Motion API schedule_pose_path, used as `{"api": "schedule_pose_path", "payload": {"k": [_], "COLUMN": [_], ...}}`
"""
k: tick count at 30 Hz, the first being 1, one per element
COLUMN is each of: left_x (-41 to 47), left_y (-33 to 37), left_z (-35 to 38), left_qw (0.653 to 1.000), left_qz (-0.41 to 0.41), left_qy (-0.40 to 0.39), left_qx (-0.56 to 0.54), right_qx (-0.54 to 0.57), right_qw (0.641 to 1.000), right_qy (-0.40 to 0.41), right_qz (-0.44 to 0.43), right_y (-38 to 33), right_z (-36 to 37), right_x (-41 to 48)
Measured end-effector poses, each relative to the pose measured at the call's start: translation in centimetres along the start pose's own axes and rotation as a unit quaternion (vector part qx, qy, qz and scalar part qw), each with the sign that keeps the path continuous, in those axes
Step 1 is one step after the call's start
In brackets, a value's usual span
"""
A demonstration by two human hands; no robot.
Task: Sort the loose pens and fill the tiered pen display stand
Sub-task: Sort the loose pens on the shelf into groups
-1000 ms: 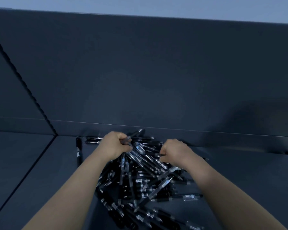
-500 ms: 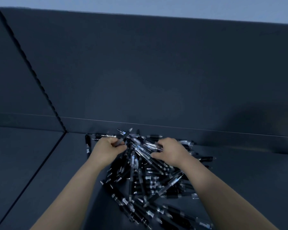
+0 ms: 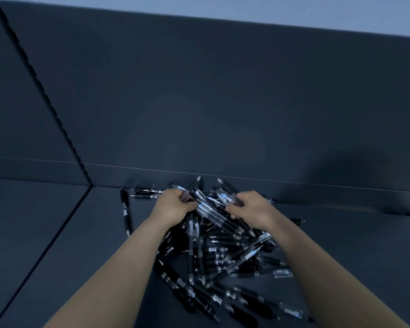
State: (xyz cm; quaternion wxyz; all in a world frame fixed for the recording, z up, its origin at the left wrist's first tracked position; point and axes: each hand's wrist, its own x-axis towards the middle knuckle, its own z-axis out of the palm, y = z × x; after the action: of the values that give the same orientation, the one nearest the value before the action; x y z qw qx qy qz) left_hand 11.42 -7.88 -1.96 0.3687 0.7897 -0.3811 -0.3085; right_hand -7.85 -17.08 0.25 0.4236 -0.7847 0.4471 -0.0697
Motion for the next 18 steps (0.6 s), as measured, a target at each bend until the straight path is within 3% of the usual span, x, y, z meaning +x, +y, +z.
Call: {"api": "schedule_pose_path", "payload": {"k": [6,11,14,18], "left_x": [-0.4,-0.4,-0.4,-0.5], "left_y": [-0.4,-1.1,-1.1,-1.5], "left_z": [-1.4,-3.0,-3.4,-3.3], "left_qw": [0.997,0.986,0.982,0.988], "left_qz": [0.019,-0.01,-0.003,0.0], "left_qy": [0.006,0.035,0.079,0.065], "left_qx": [-0.075,-0.164,-0.172,-0.139], "right_qx": [-0.014,-0.058,-0.066,-0.072], "right_qw": [0.999,0.997,0.996,0.994], "right_qy": [-0.024,-0.029,-0.021,0.001], "right_qz": [0.027,0.046,0.058,0.083], "right_y": [-0.1,-1.2,-1.5,-1.7], "right_z": [0.9,2.0,2.0,1.0], "right_x": [0.2,0.6,0.6,0.2]}}
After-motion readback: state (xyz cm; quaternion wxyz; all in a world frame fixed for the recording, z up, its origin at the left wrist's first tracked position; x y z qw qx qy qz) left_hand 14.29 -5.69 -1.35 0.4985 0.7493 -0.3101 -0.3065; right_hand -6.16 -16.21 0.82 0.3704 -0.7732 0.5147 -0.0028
